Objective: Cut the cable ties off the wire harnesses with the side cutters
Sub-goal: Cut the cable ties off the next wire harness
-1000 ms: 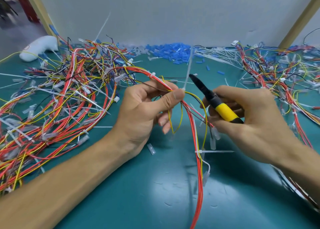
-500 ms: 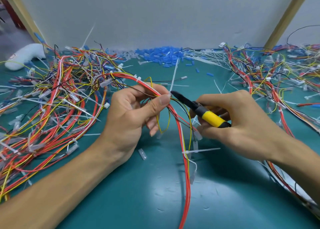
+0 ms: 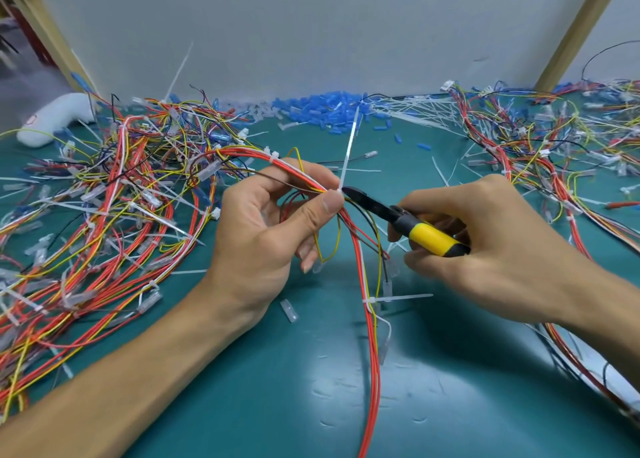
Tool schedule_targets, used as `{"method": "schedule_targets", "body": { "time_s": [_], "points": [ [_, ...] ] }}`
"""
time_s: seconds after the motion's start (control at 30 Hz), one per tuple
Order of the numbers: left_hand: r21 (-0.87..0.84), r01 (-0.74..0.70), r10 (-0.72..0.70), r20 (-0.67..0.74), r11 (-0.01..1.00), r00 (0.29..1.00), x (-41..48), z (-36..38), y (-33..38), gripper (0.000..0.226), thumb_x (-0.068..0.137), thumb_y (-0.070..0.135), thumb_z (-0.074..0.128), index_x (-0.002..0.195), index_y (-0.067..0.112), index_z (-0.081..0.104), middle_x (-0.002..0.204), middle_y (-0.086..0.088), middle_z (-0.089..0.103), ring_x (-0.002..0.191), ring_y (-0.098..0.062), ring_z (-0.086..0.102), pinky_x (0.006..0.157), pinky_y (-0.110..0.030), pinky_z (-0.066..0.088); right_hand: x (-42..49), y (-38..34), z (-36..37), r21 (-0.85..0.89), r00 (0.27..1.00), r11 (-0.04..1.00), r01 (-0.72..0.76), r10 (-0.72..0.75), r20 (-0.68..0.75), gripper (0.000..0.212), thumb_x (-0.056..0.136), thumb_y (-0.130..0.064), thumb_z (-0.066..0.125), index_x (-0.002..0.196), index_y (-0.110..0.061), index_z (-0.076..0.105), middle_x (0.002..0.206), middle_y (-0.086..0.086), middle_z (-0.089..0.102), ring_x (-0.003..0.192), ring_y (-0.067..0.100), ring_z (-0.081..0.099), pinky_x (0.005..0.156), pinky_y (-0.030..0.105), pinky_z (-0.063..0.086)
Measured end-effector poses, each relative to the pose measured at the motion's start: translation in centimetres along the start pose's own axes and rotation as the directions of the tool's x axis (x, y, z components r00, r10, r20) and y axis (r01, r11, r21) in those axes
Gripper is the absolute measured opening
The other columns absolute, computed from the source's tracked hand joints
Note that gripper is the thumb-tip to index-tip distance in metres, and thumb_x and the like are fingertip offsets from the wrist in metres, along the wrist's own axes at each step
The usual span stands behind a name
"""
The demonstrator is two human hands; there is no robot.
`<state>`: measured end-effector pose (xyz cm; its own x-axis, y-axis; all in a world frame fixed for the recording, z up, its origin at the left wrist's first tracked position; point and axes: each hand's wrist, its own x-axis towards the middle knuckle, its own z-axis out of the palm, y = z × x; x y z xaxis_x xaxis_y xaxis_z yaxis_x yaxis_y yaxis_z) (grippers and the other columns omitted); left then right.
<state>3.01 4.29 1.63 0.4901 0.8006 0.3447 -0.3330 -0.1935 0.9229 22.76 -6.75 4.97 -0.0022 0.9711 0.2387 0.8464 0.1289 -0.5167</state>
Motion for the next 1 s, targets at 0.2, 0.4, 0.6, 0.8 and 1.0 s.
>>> {"method": "schedule_targets", "body": {
  "time_s": [0.2,0.4,0.6,0.8,1.0],
  "points": [
    [-0.004,0.004,-0.004,-0.004,1.000,1.000,0.0,-0.2,-0.1,0.008,0.085,0.009,0.073,0.092,0.013,0.074,0.078,0.002,0.068,0.041,-0.016,0.037,0.039,-0.020,0.036,0.1,0.0,0.1,-0.039,1.000,0.999,-0.003,0.003,0.001,0.016,0.075,-0.025,0.066,0.086,-0.014,0.068,0.063,0.010,0.054,0.060,0.033,0.041,0.052,0.047,0.046],
    [0.043,-0.015,0.015,0.006,0.999,1.000,0.1,-0.3,-0.1,0.010,0.084,0.009,0.074,0.094,0.011,0.074,0.075,0.005,0.068,0.041,-0.016,0.038,0.040,-0.021,0.036,0.1,0.1,0.2,-0.017,1.000,1.000,-0.019,0.019,0.017,0.019,0.075,-0.026,0.066,0.089,-0.013,0.067,0.065,0.014,0.054,0.062,0.035,0.041,0.054,0.050,0.048],
    [0.044,-0.017,0.014,0.058,0.999,0.998,-0.1,-0.3,-0.2,0.014,0.083,0.008,0.075,0.097,0.009,0.075,0.074,0.004,0.068,0.045,-0.017,0.041,0.041,-0.021,0.036,0.1,-0.2,-0.2,0.037,0.996,0.999,-0.036,0.033,0.081,0.015,0.073,-0.021,0.066,0.086,-0.013,0.070,0.063,0.016,0.050,0.062,0.032,0.037,0.050,0.046,0.039],
    [0.044,-0.023,0.020,0.060,0.999,0.998,-0.2,-0.1,-0.3,0.013,0.082,0.008,0.075,0.095,0.010,0.075,0.073,0.007,0.067,0.044,-0.016,0.041,0.040,-0.022,0.036,-0.1,-0.4,-0.7,0.096,0.985,0.994,-0.055,0.039,0.166,0.010,0.075,-0.016,0.072,0.083,-0.014,0.067,0.061,0.011,0.048,0.060,0.031,0.036,0.051,0.043,0.033],
    [0.038,-0.024,0.022,0.057,0.999,0.998,-0.3,0.1,-0.1,0.014,0.082,0.010,0.074,0.096,0.008,0.072,0.069,0.008,0.064,0.043,-0.012,0.041,0.040,-0.022,0.035,-0.2,-0.9,-0.9,0.165,0.975,0.984,-0.064,0.027,0.221,0.023,0.074,-0.024,0.070,0.071,-0.015,0.050,0.061,0.004,0.040,0.059,0.021,0.032,0.053,0.038,0.030]
  ]
}}
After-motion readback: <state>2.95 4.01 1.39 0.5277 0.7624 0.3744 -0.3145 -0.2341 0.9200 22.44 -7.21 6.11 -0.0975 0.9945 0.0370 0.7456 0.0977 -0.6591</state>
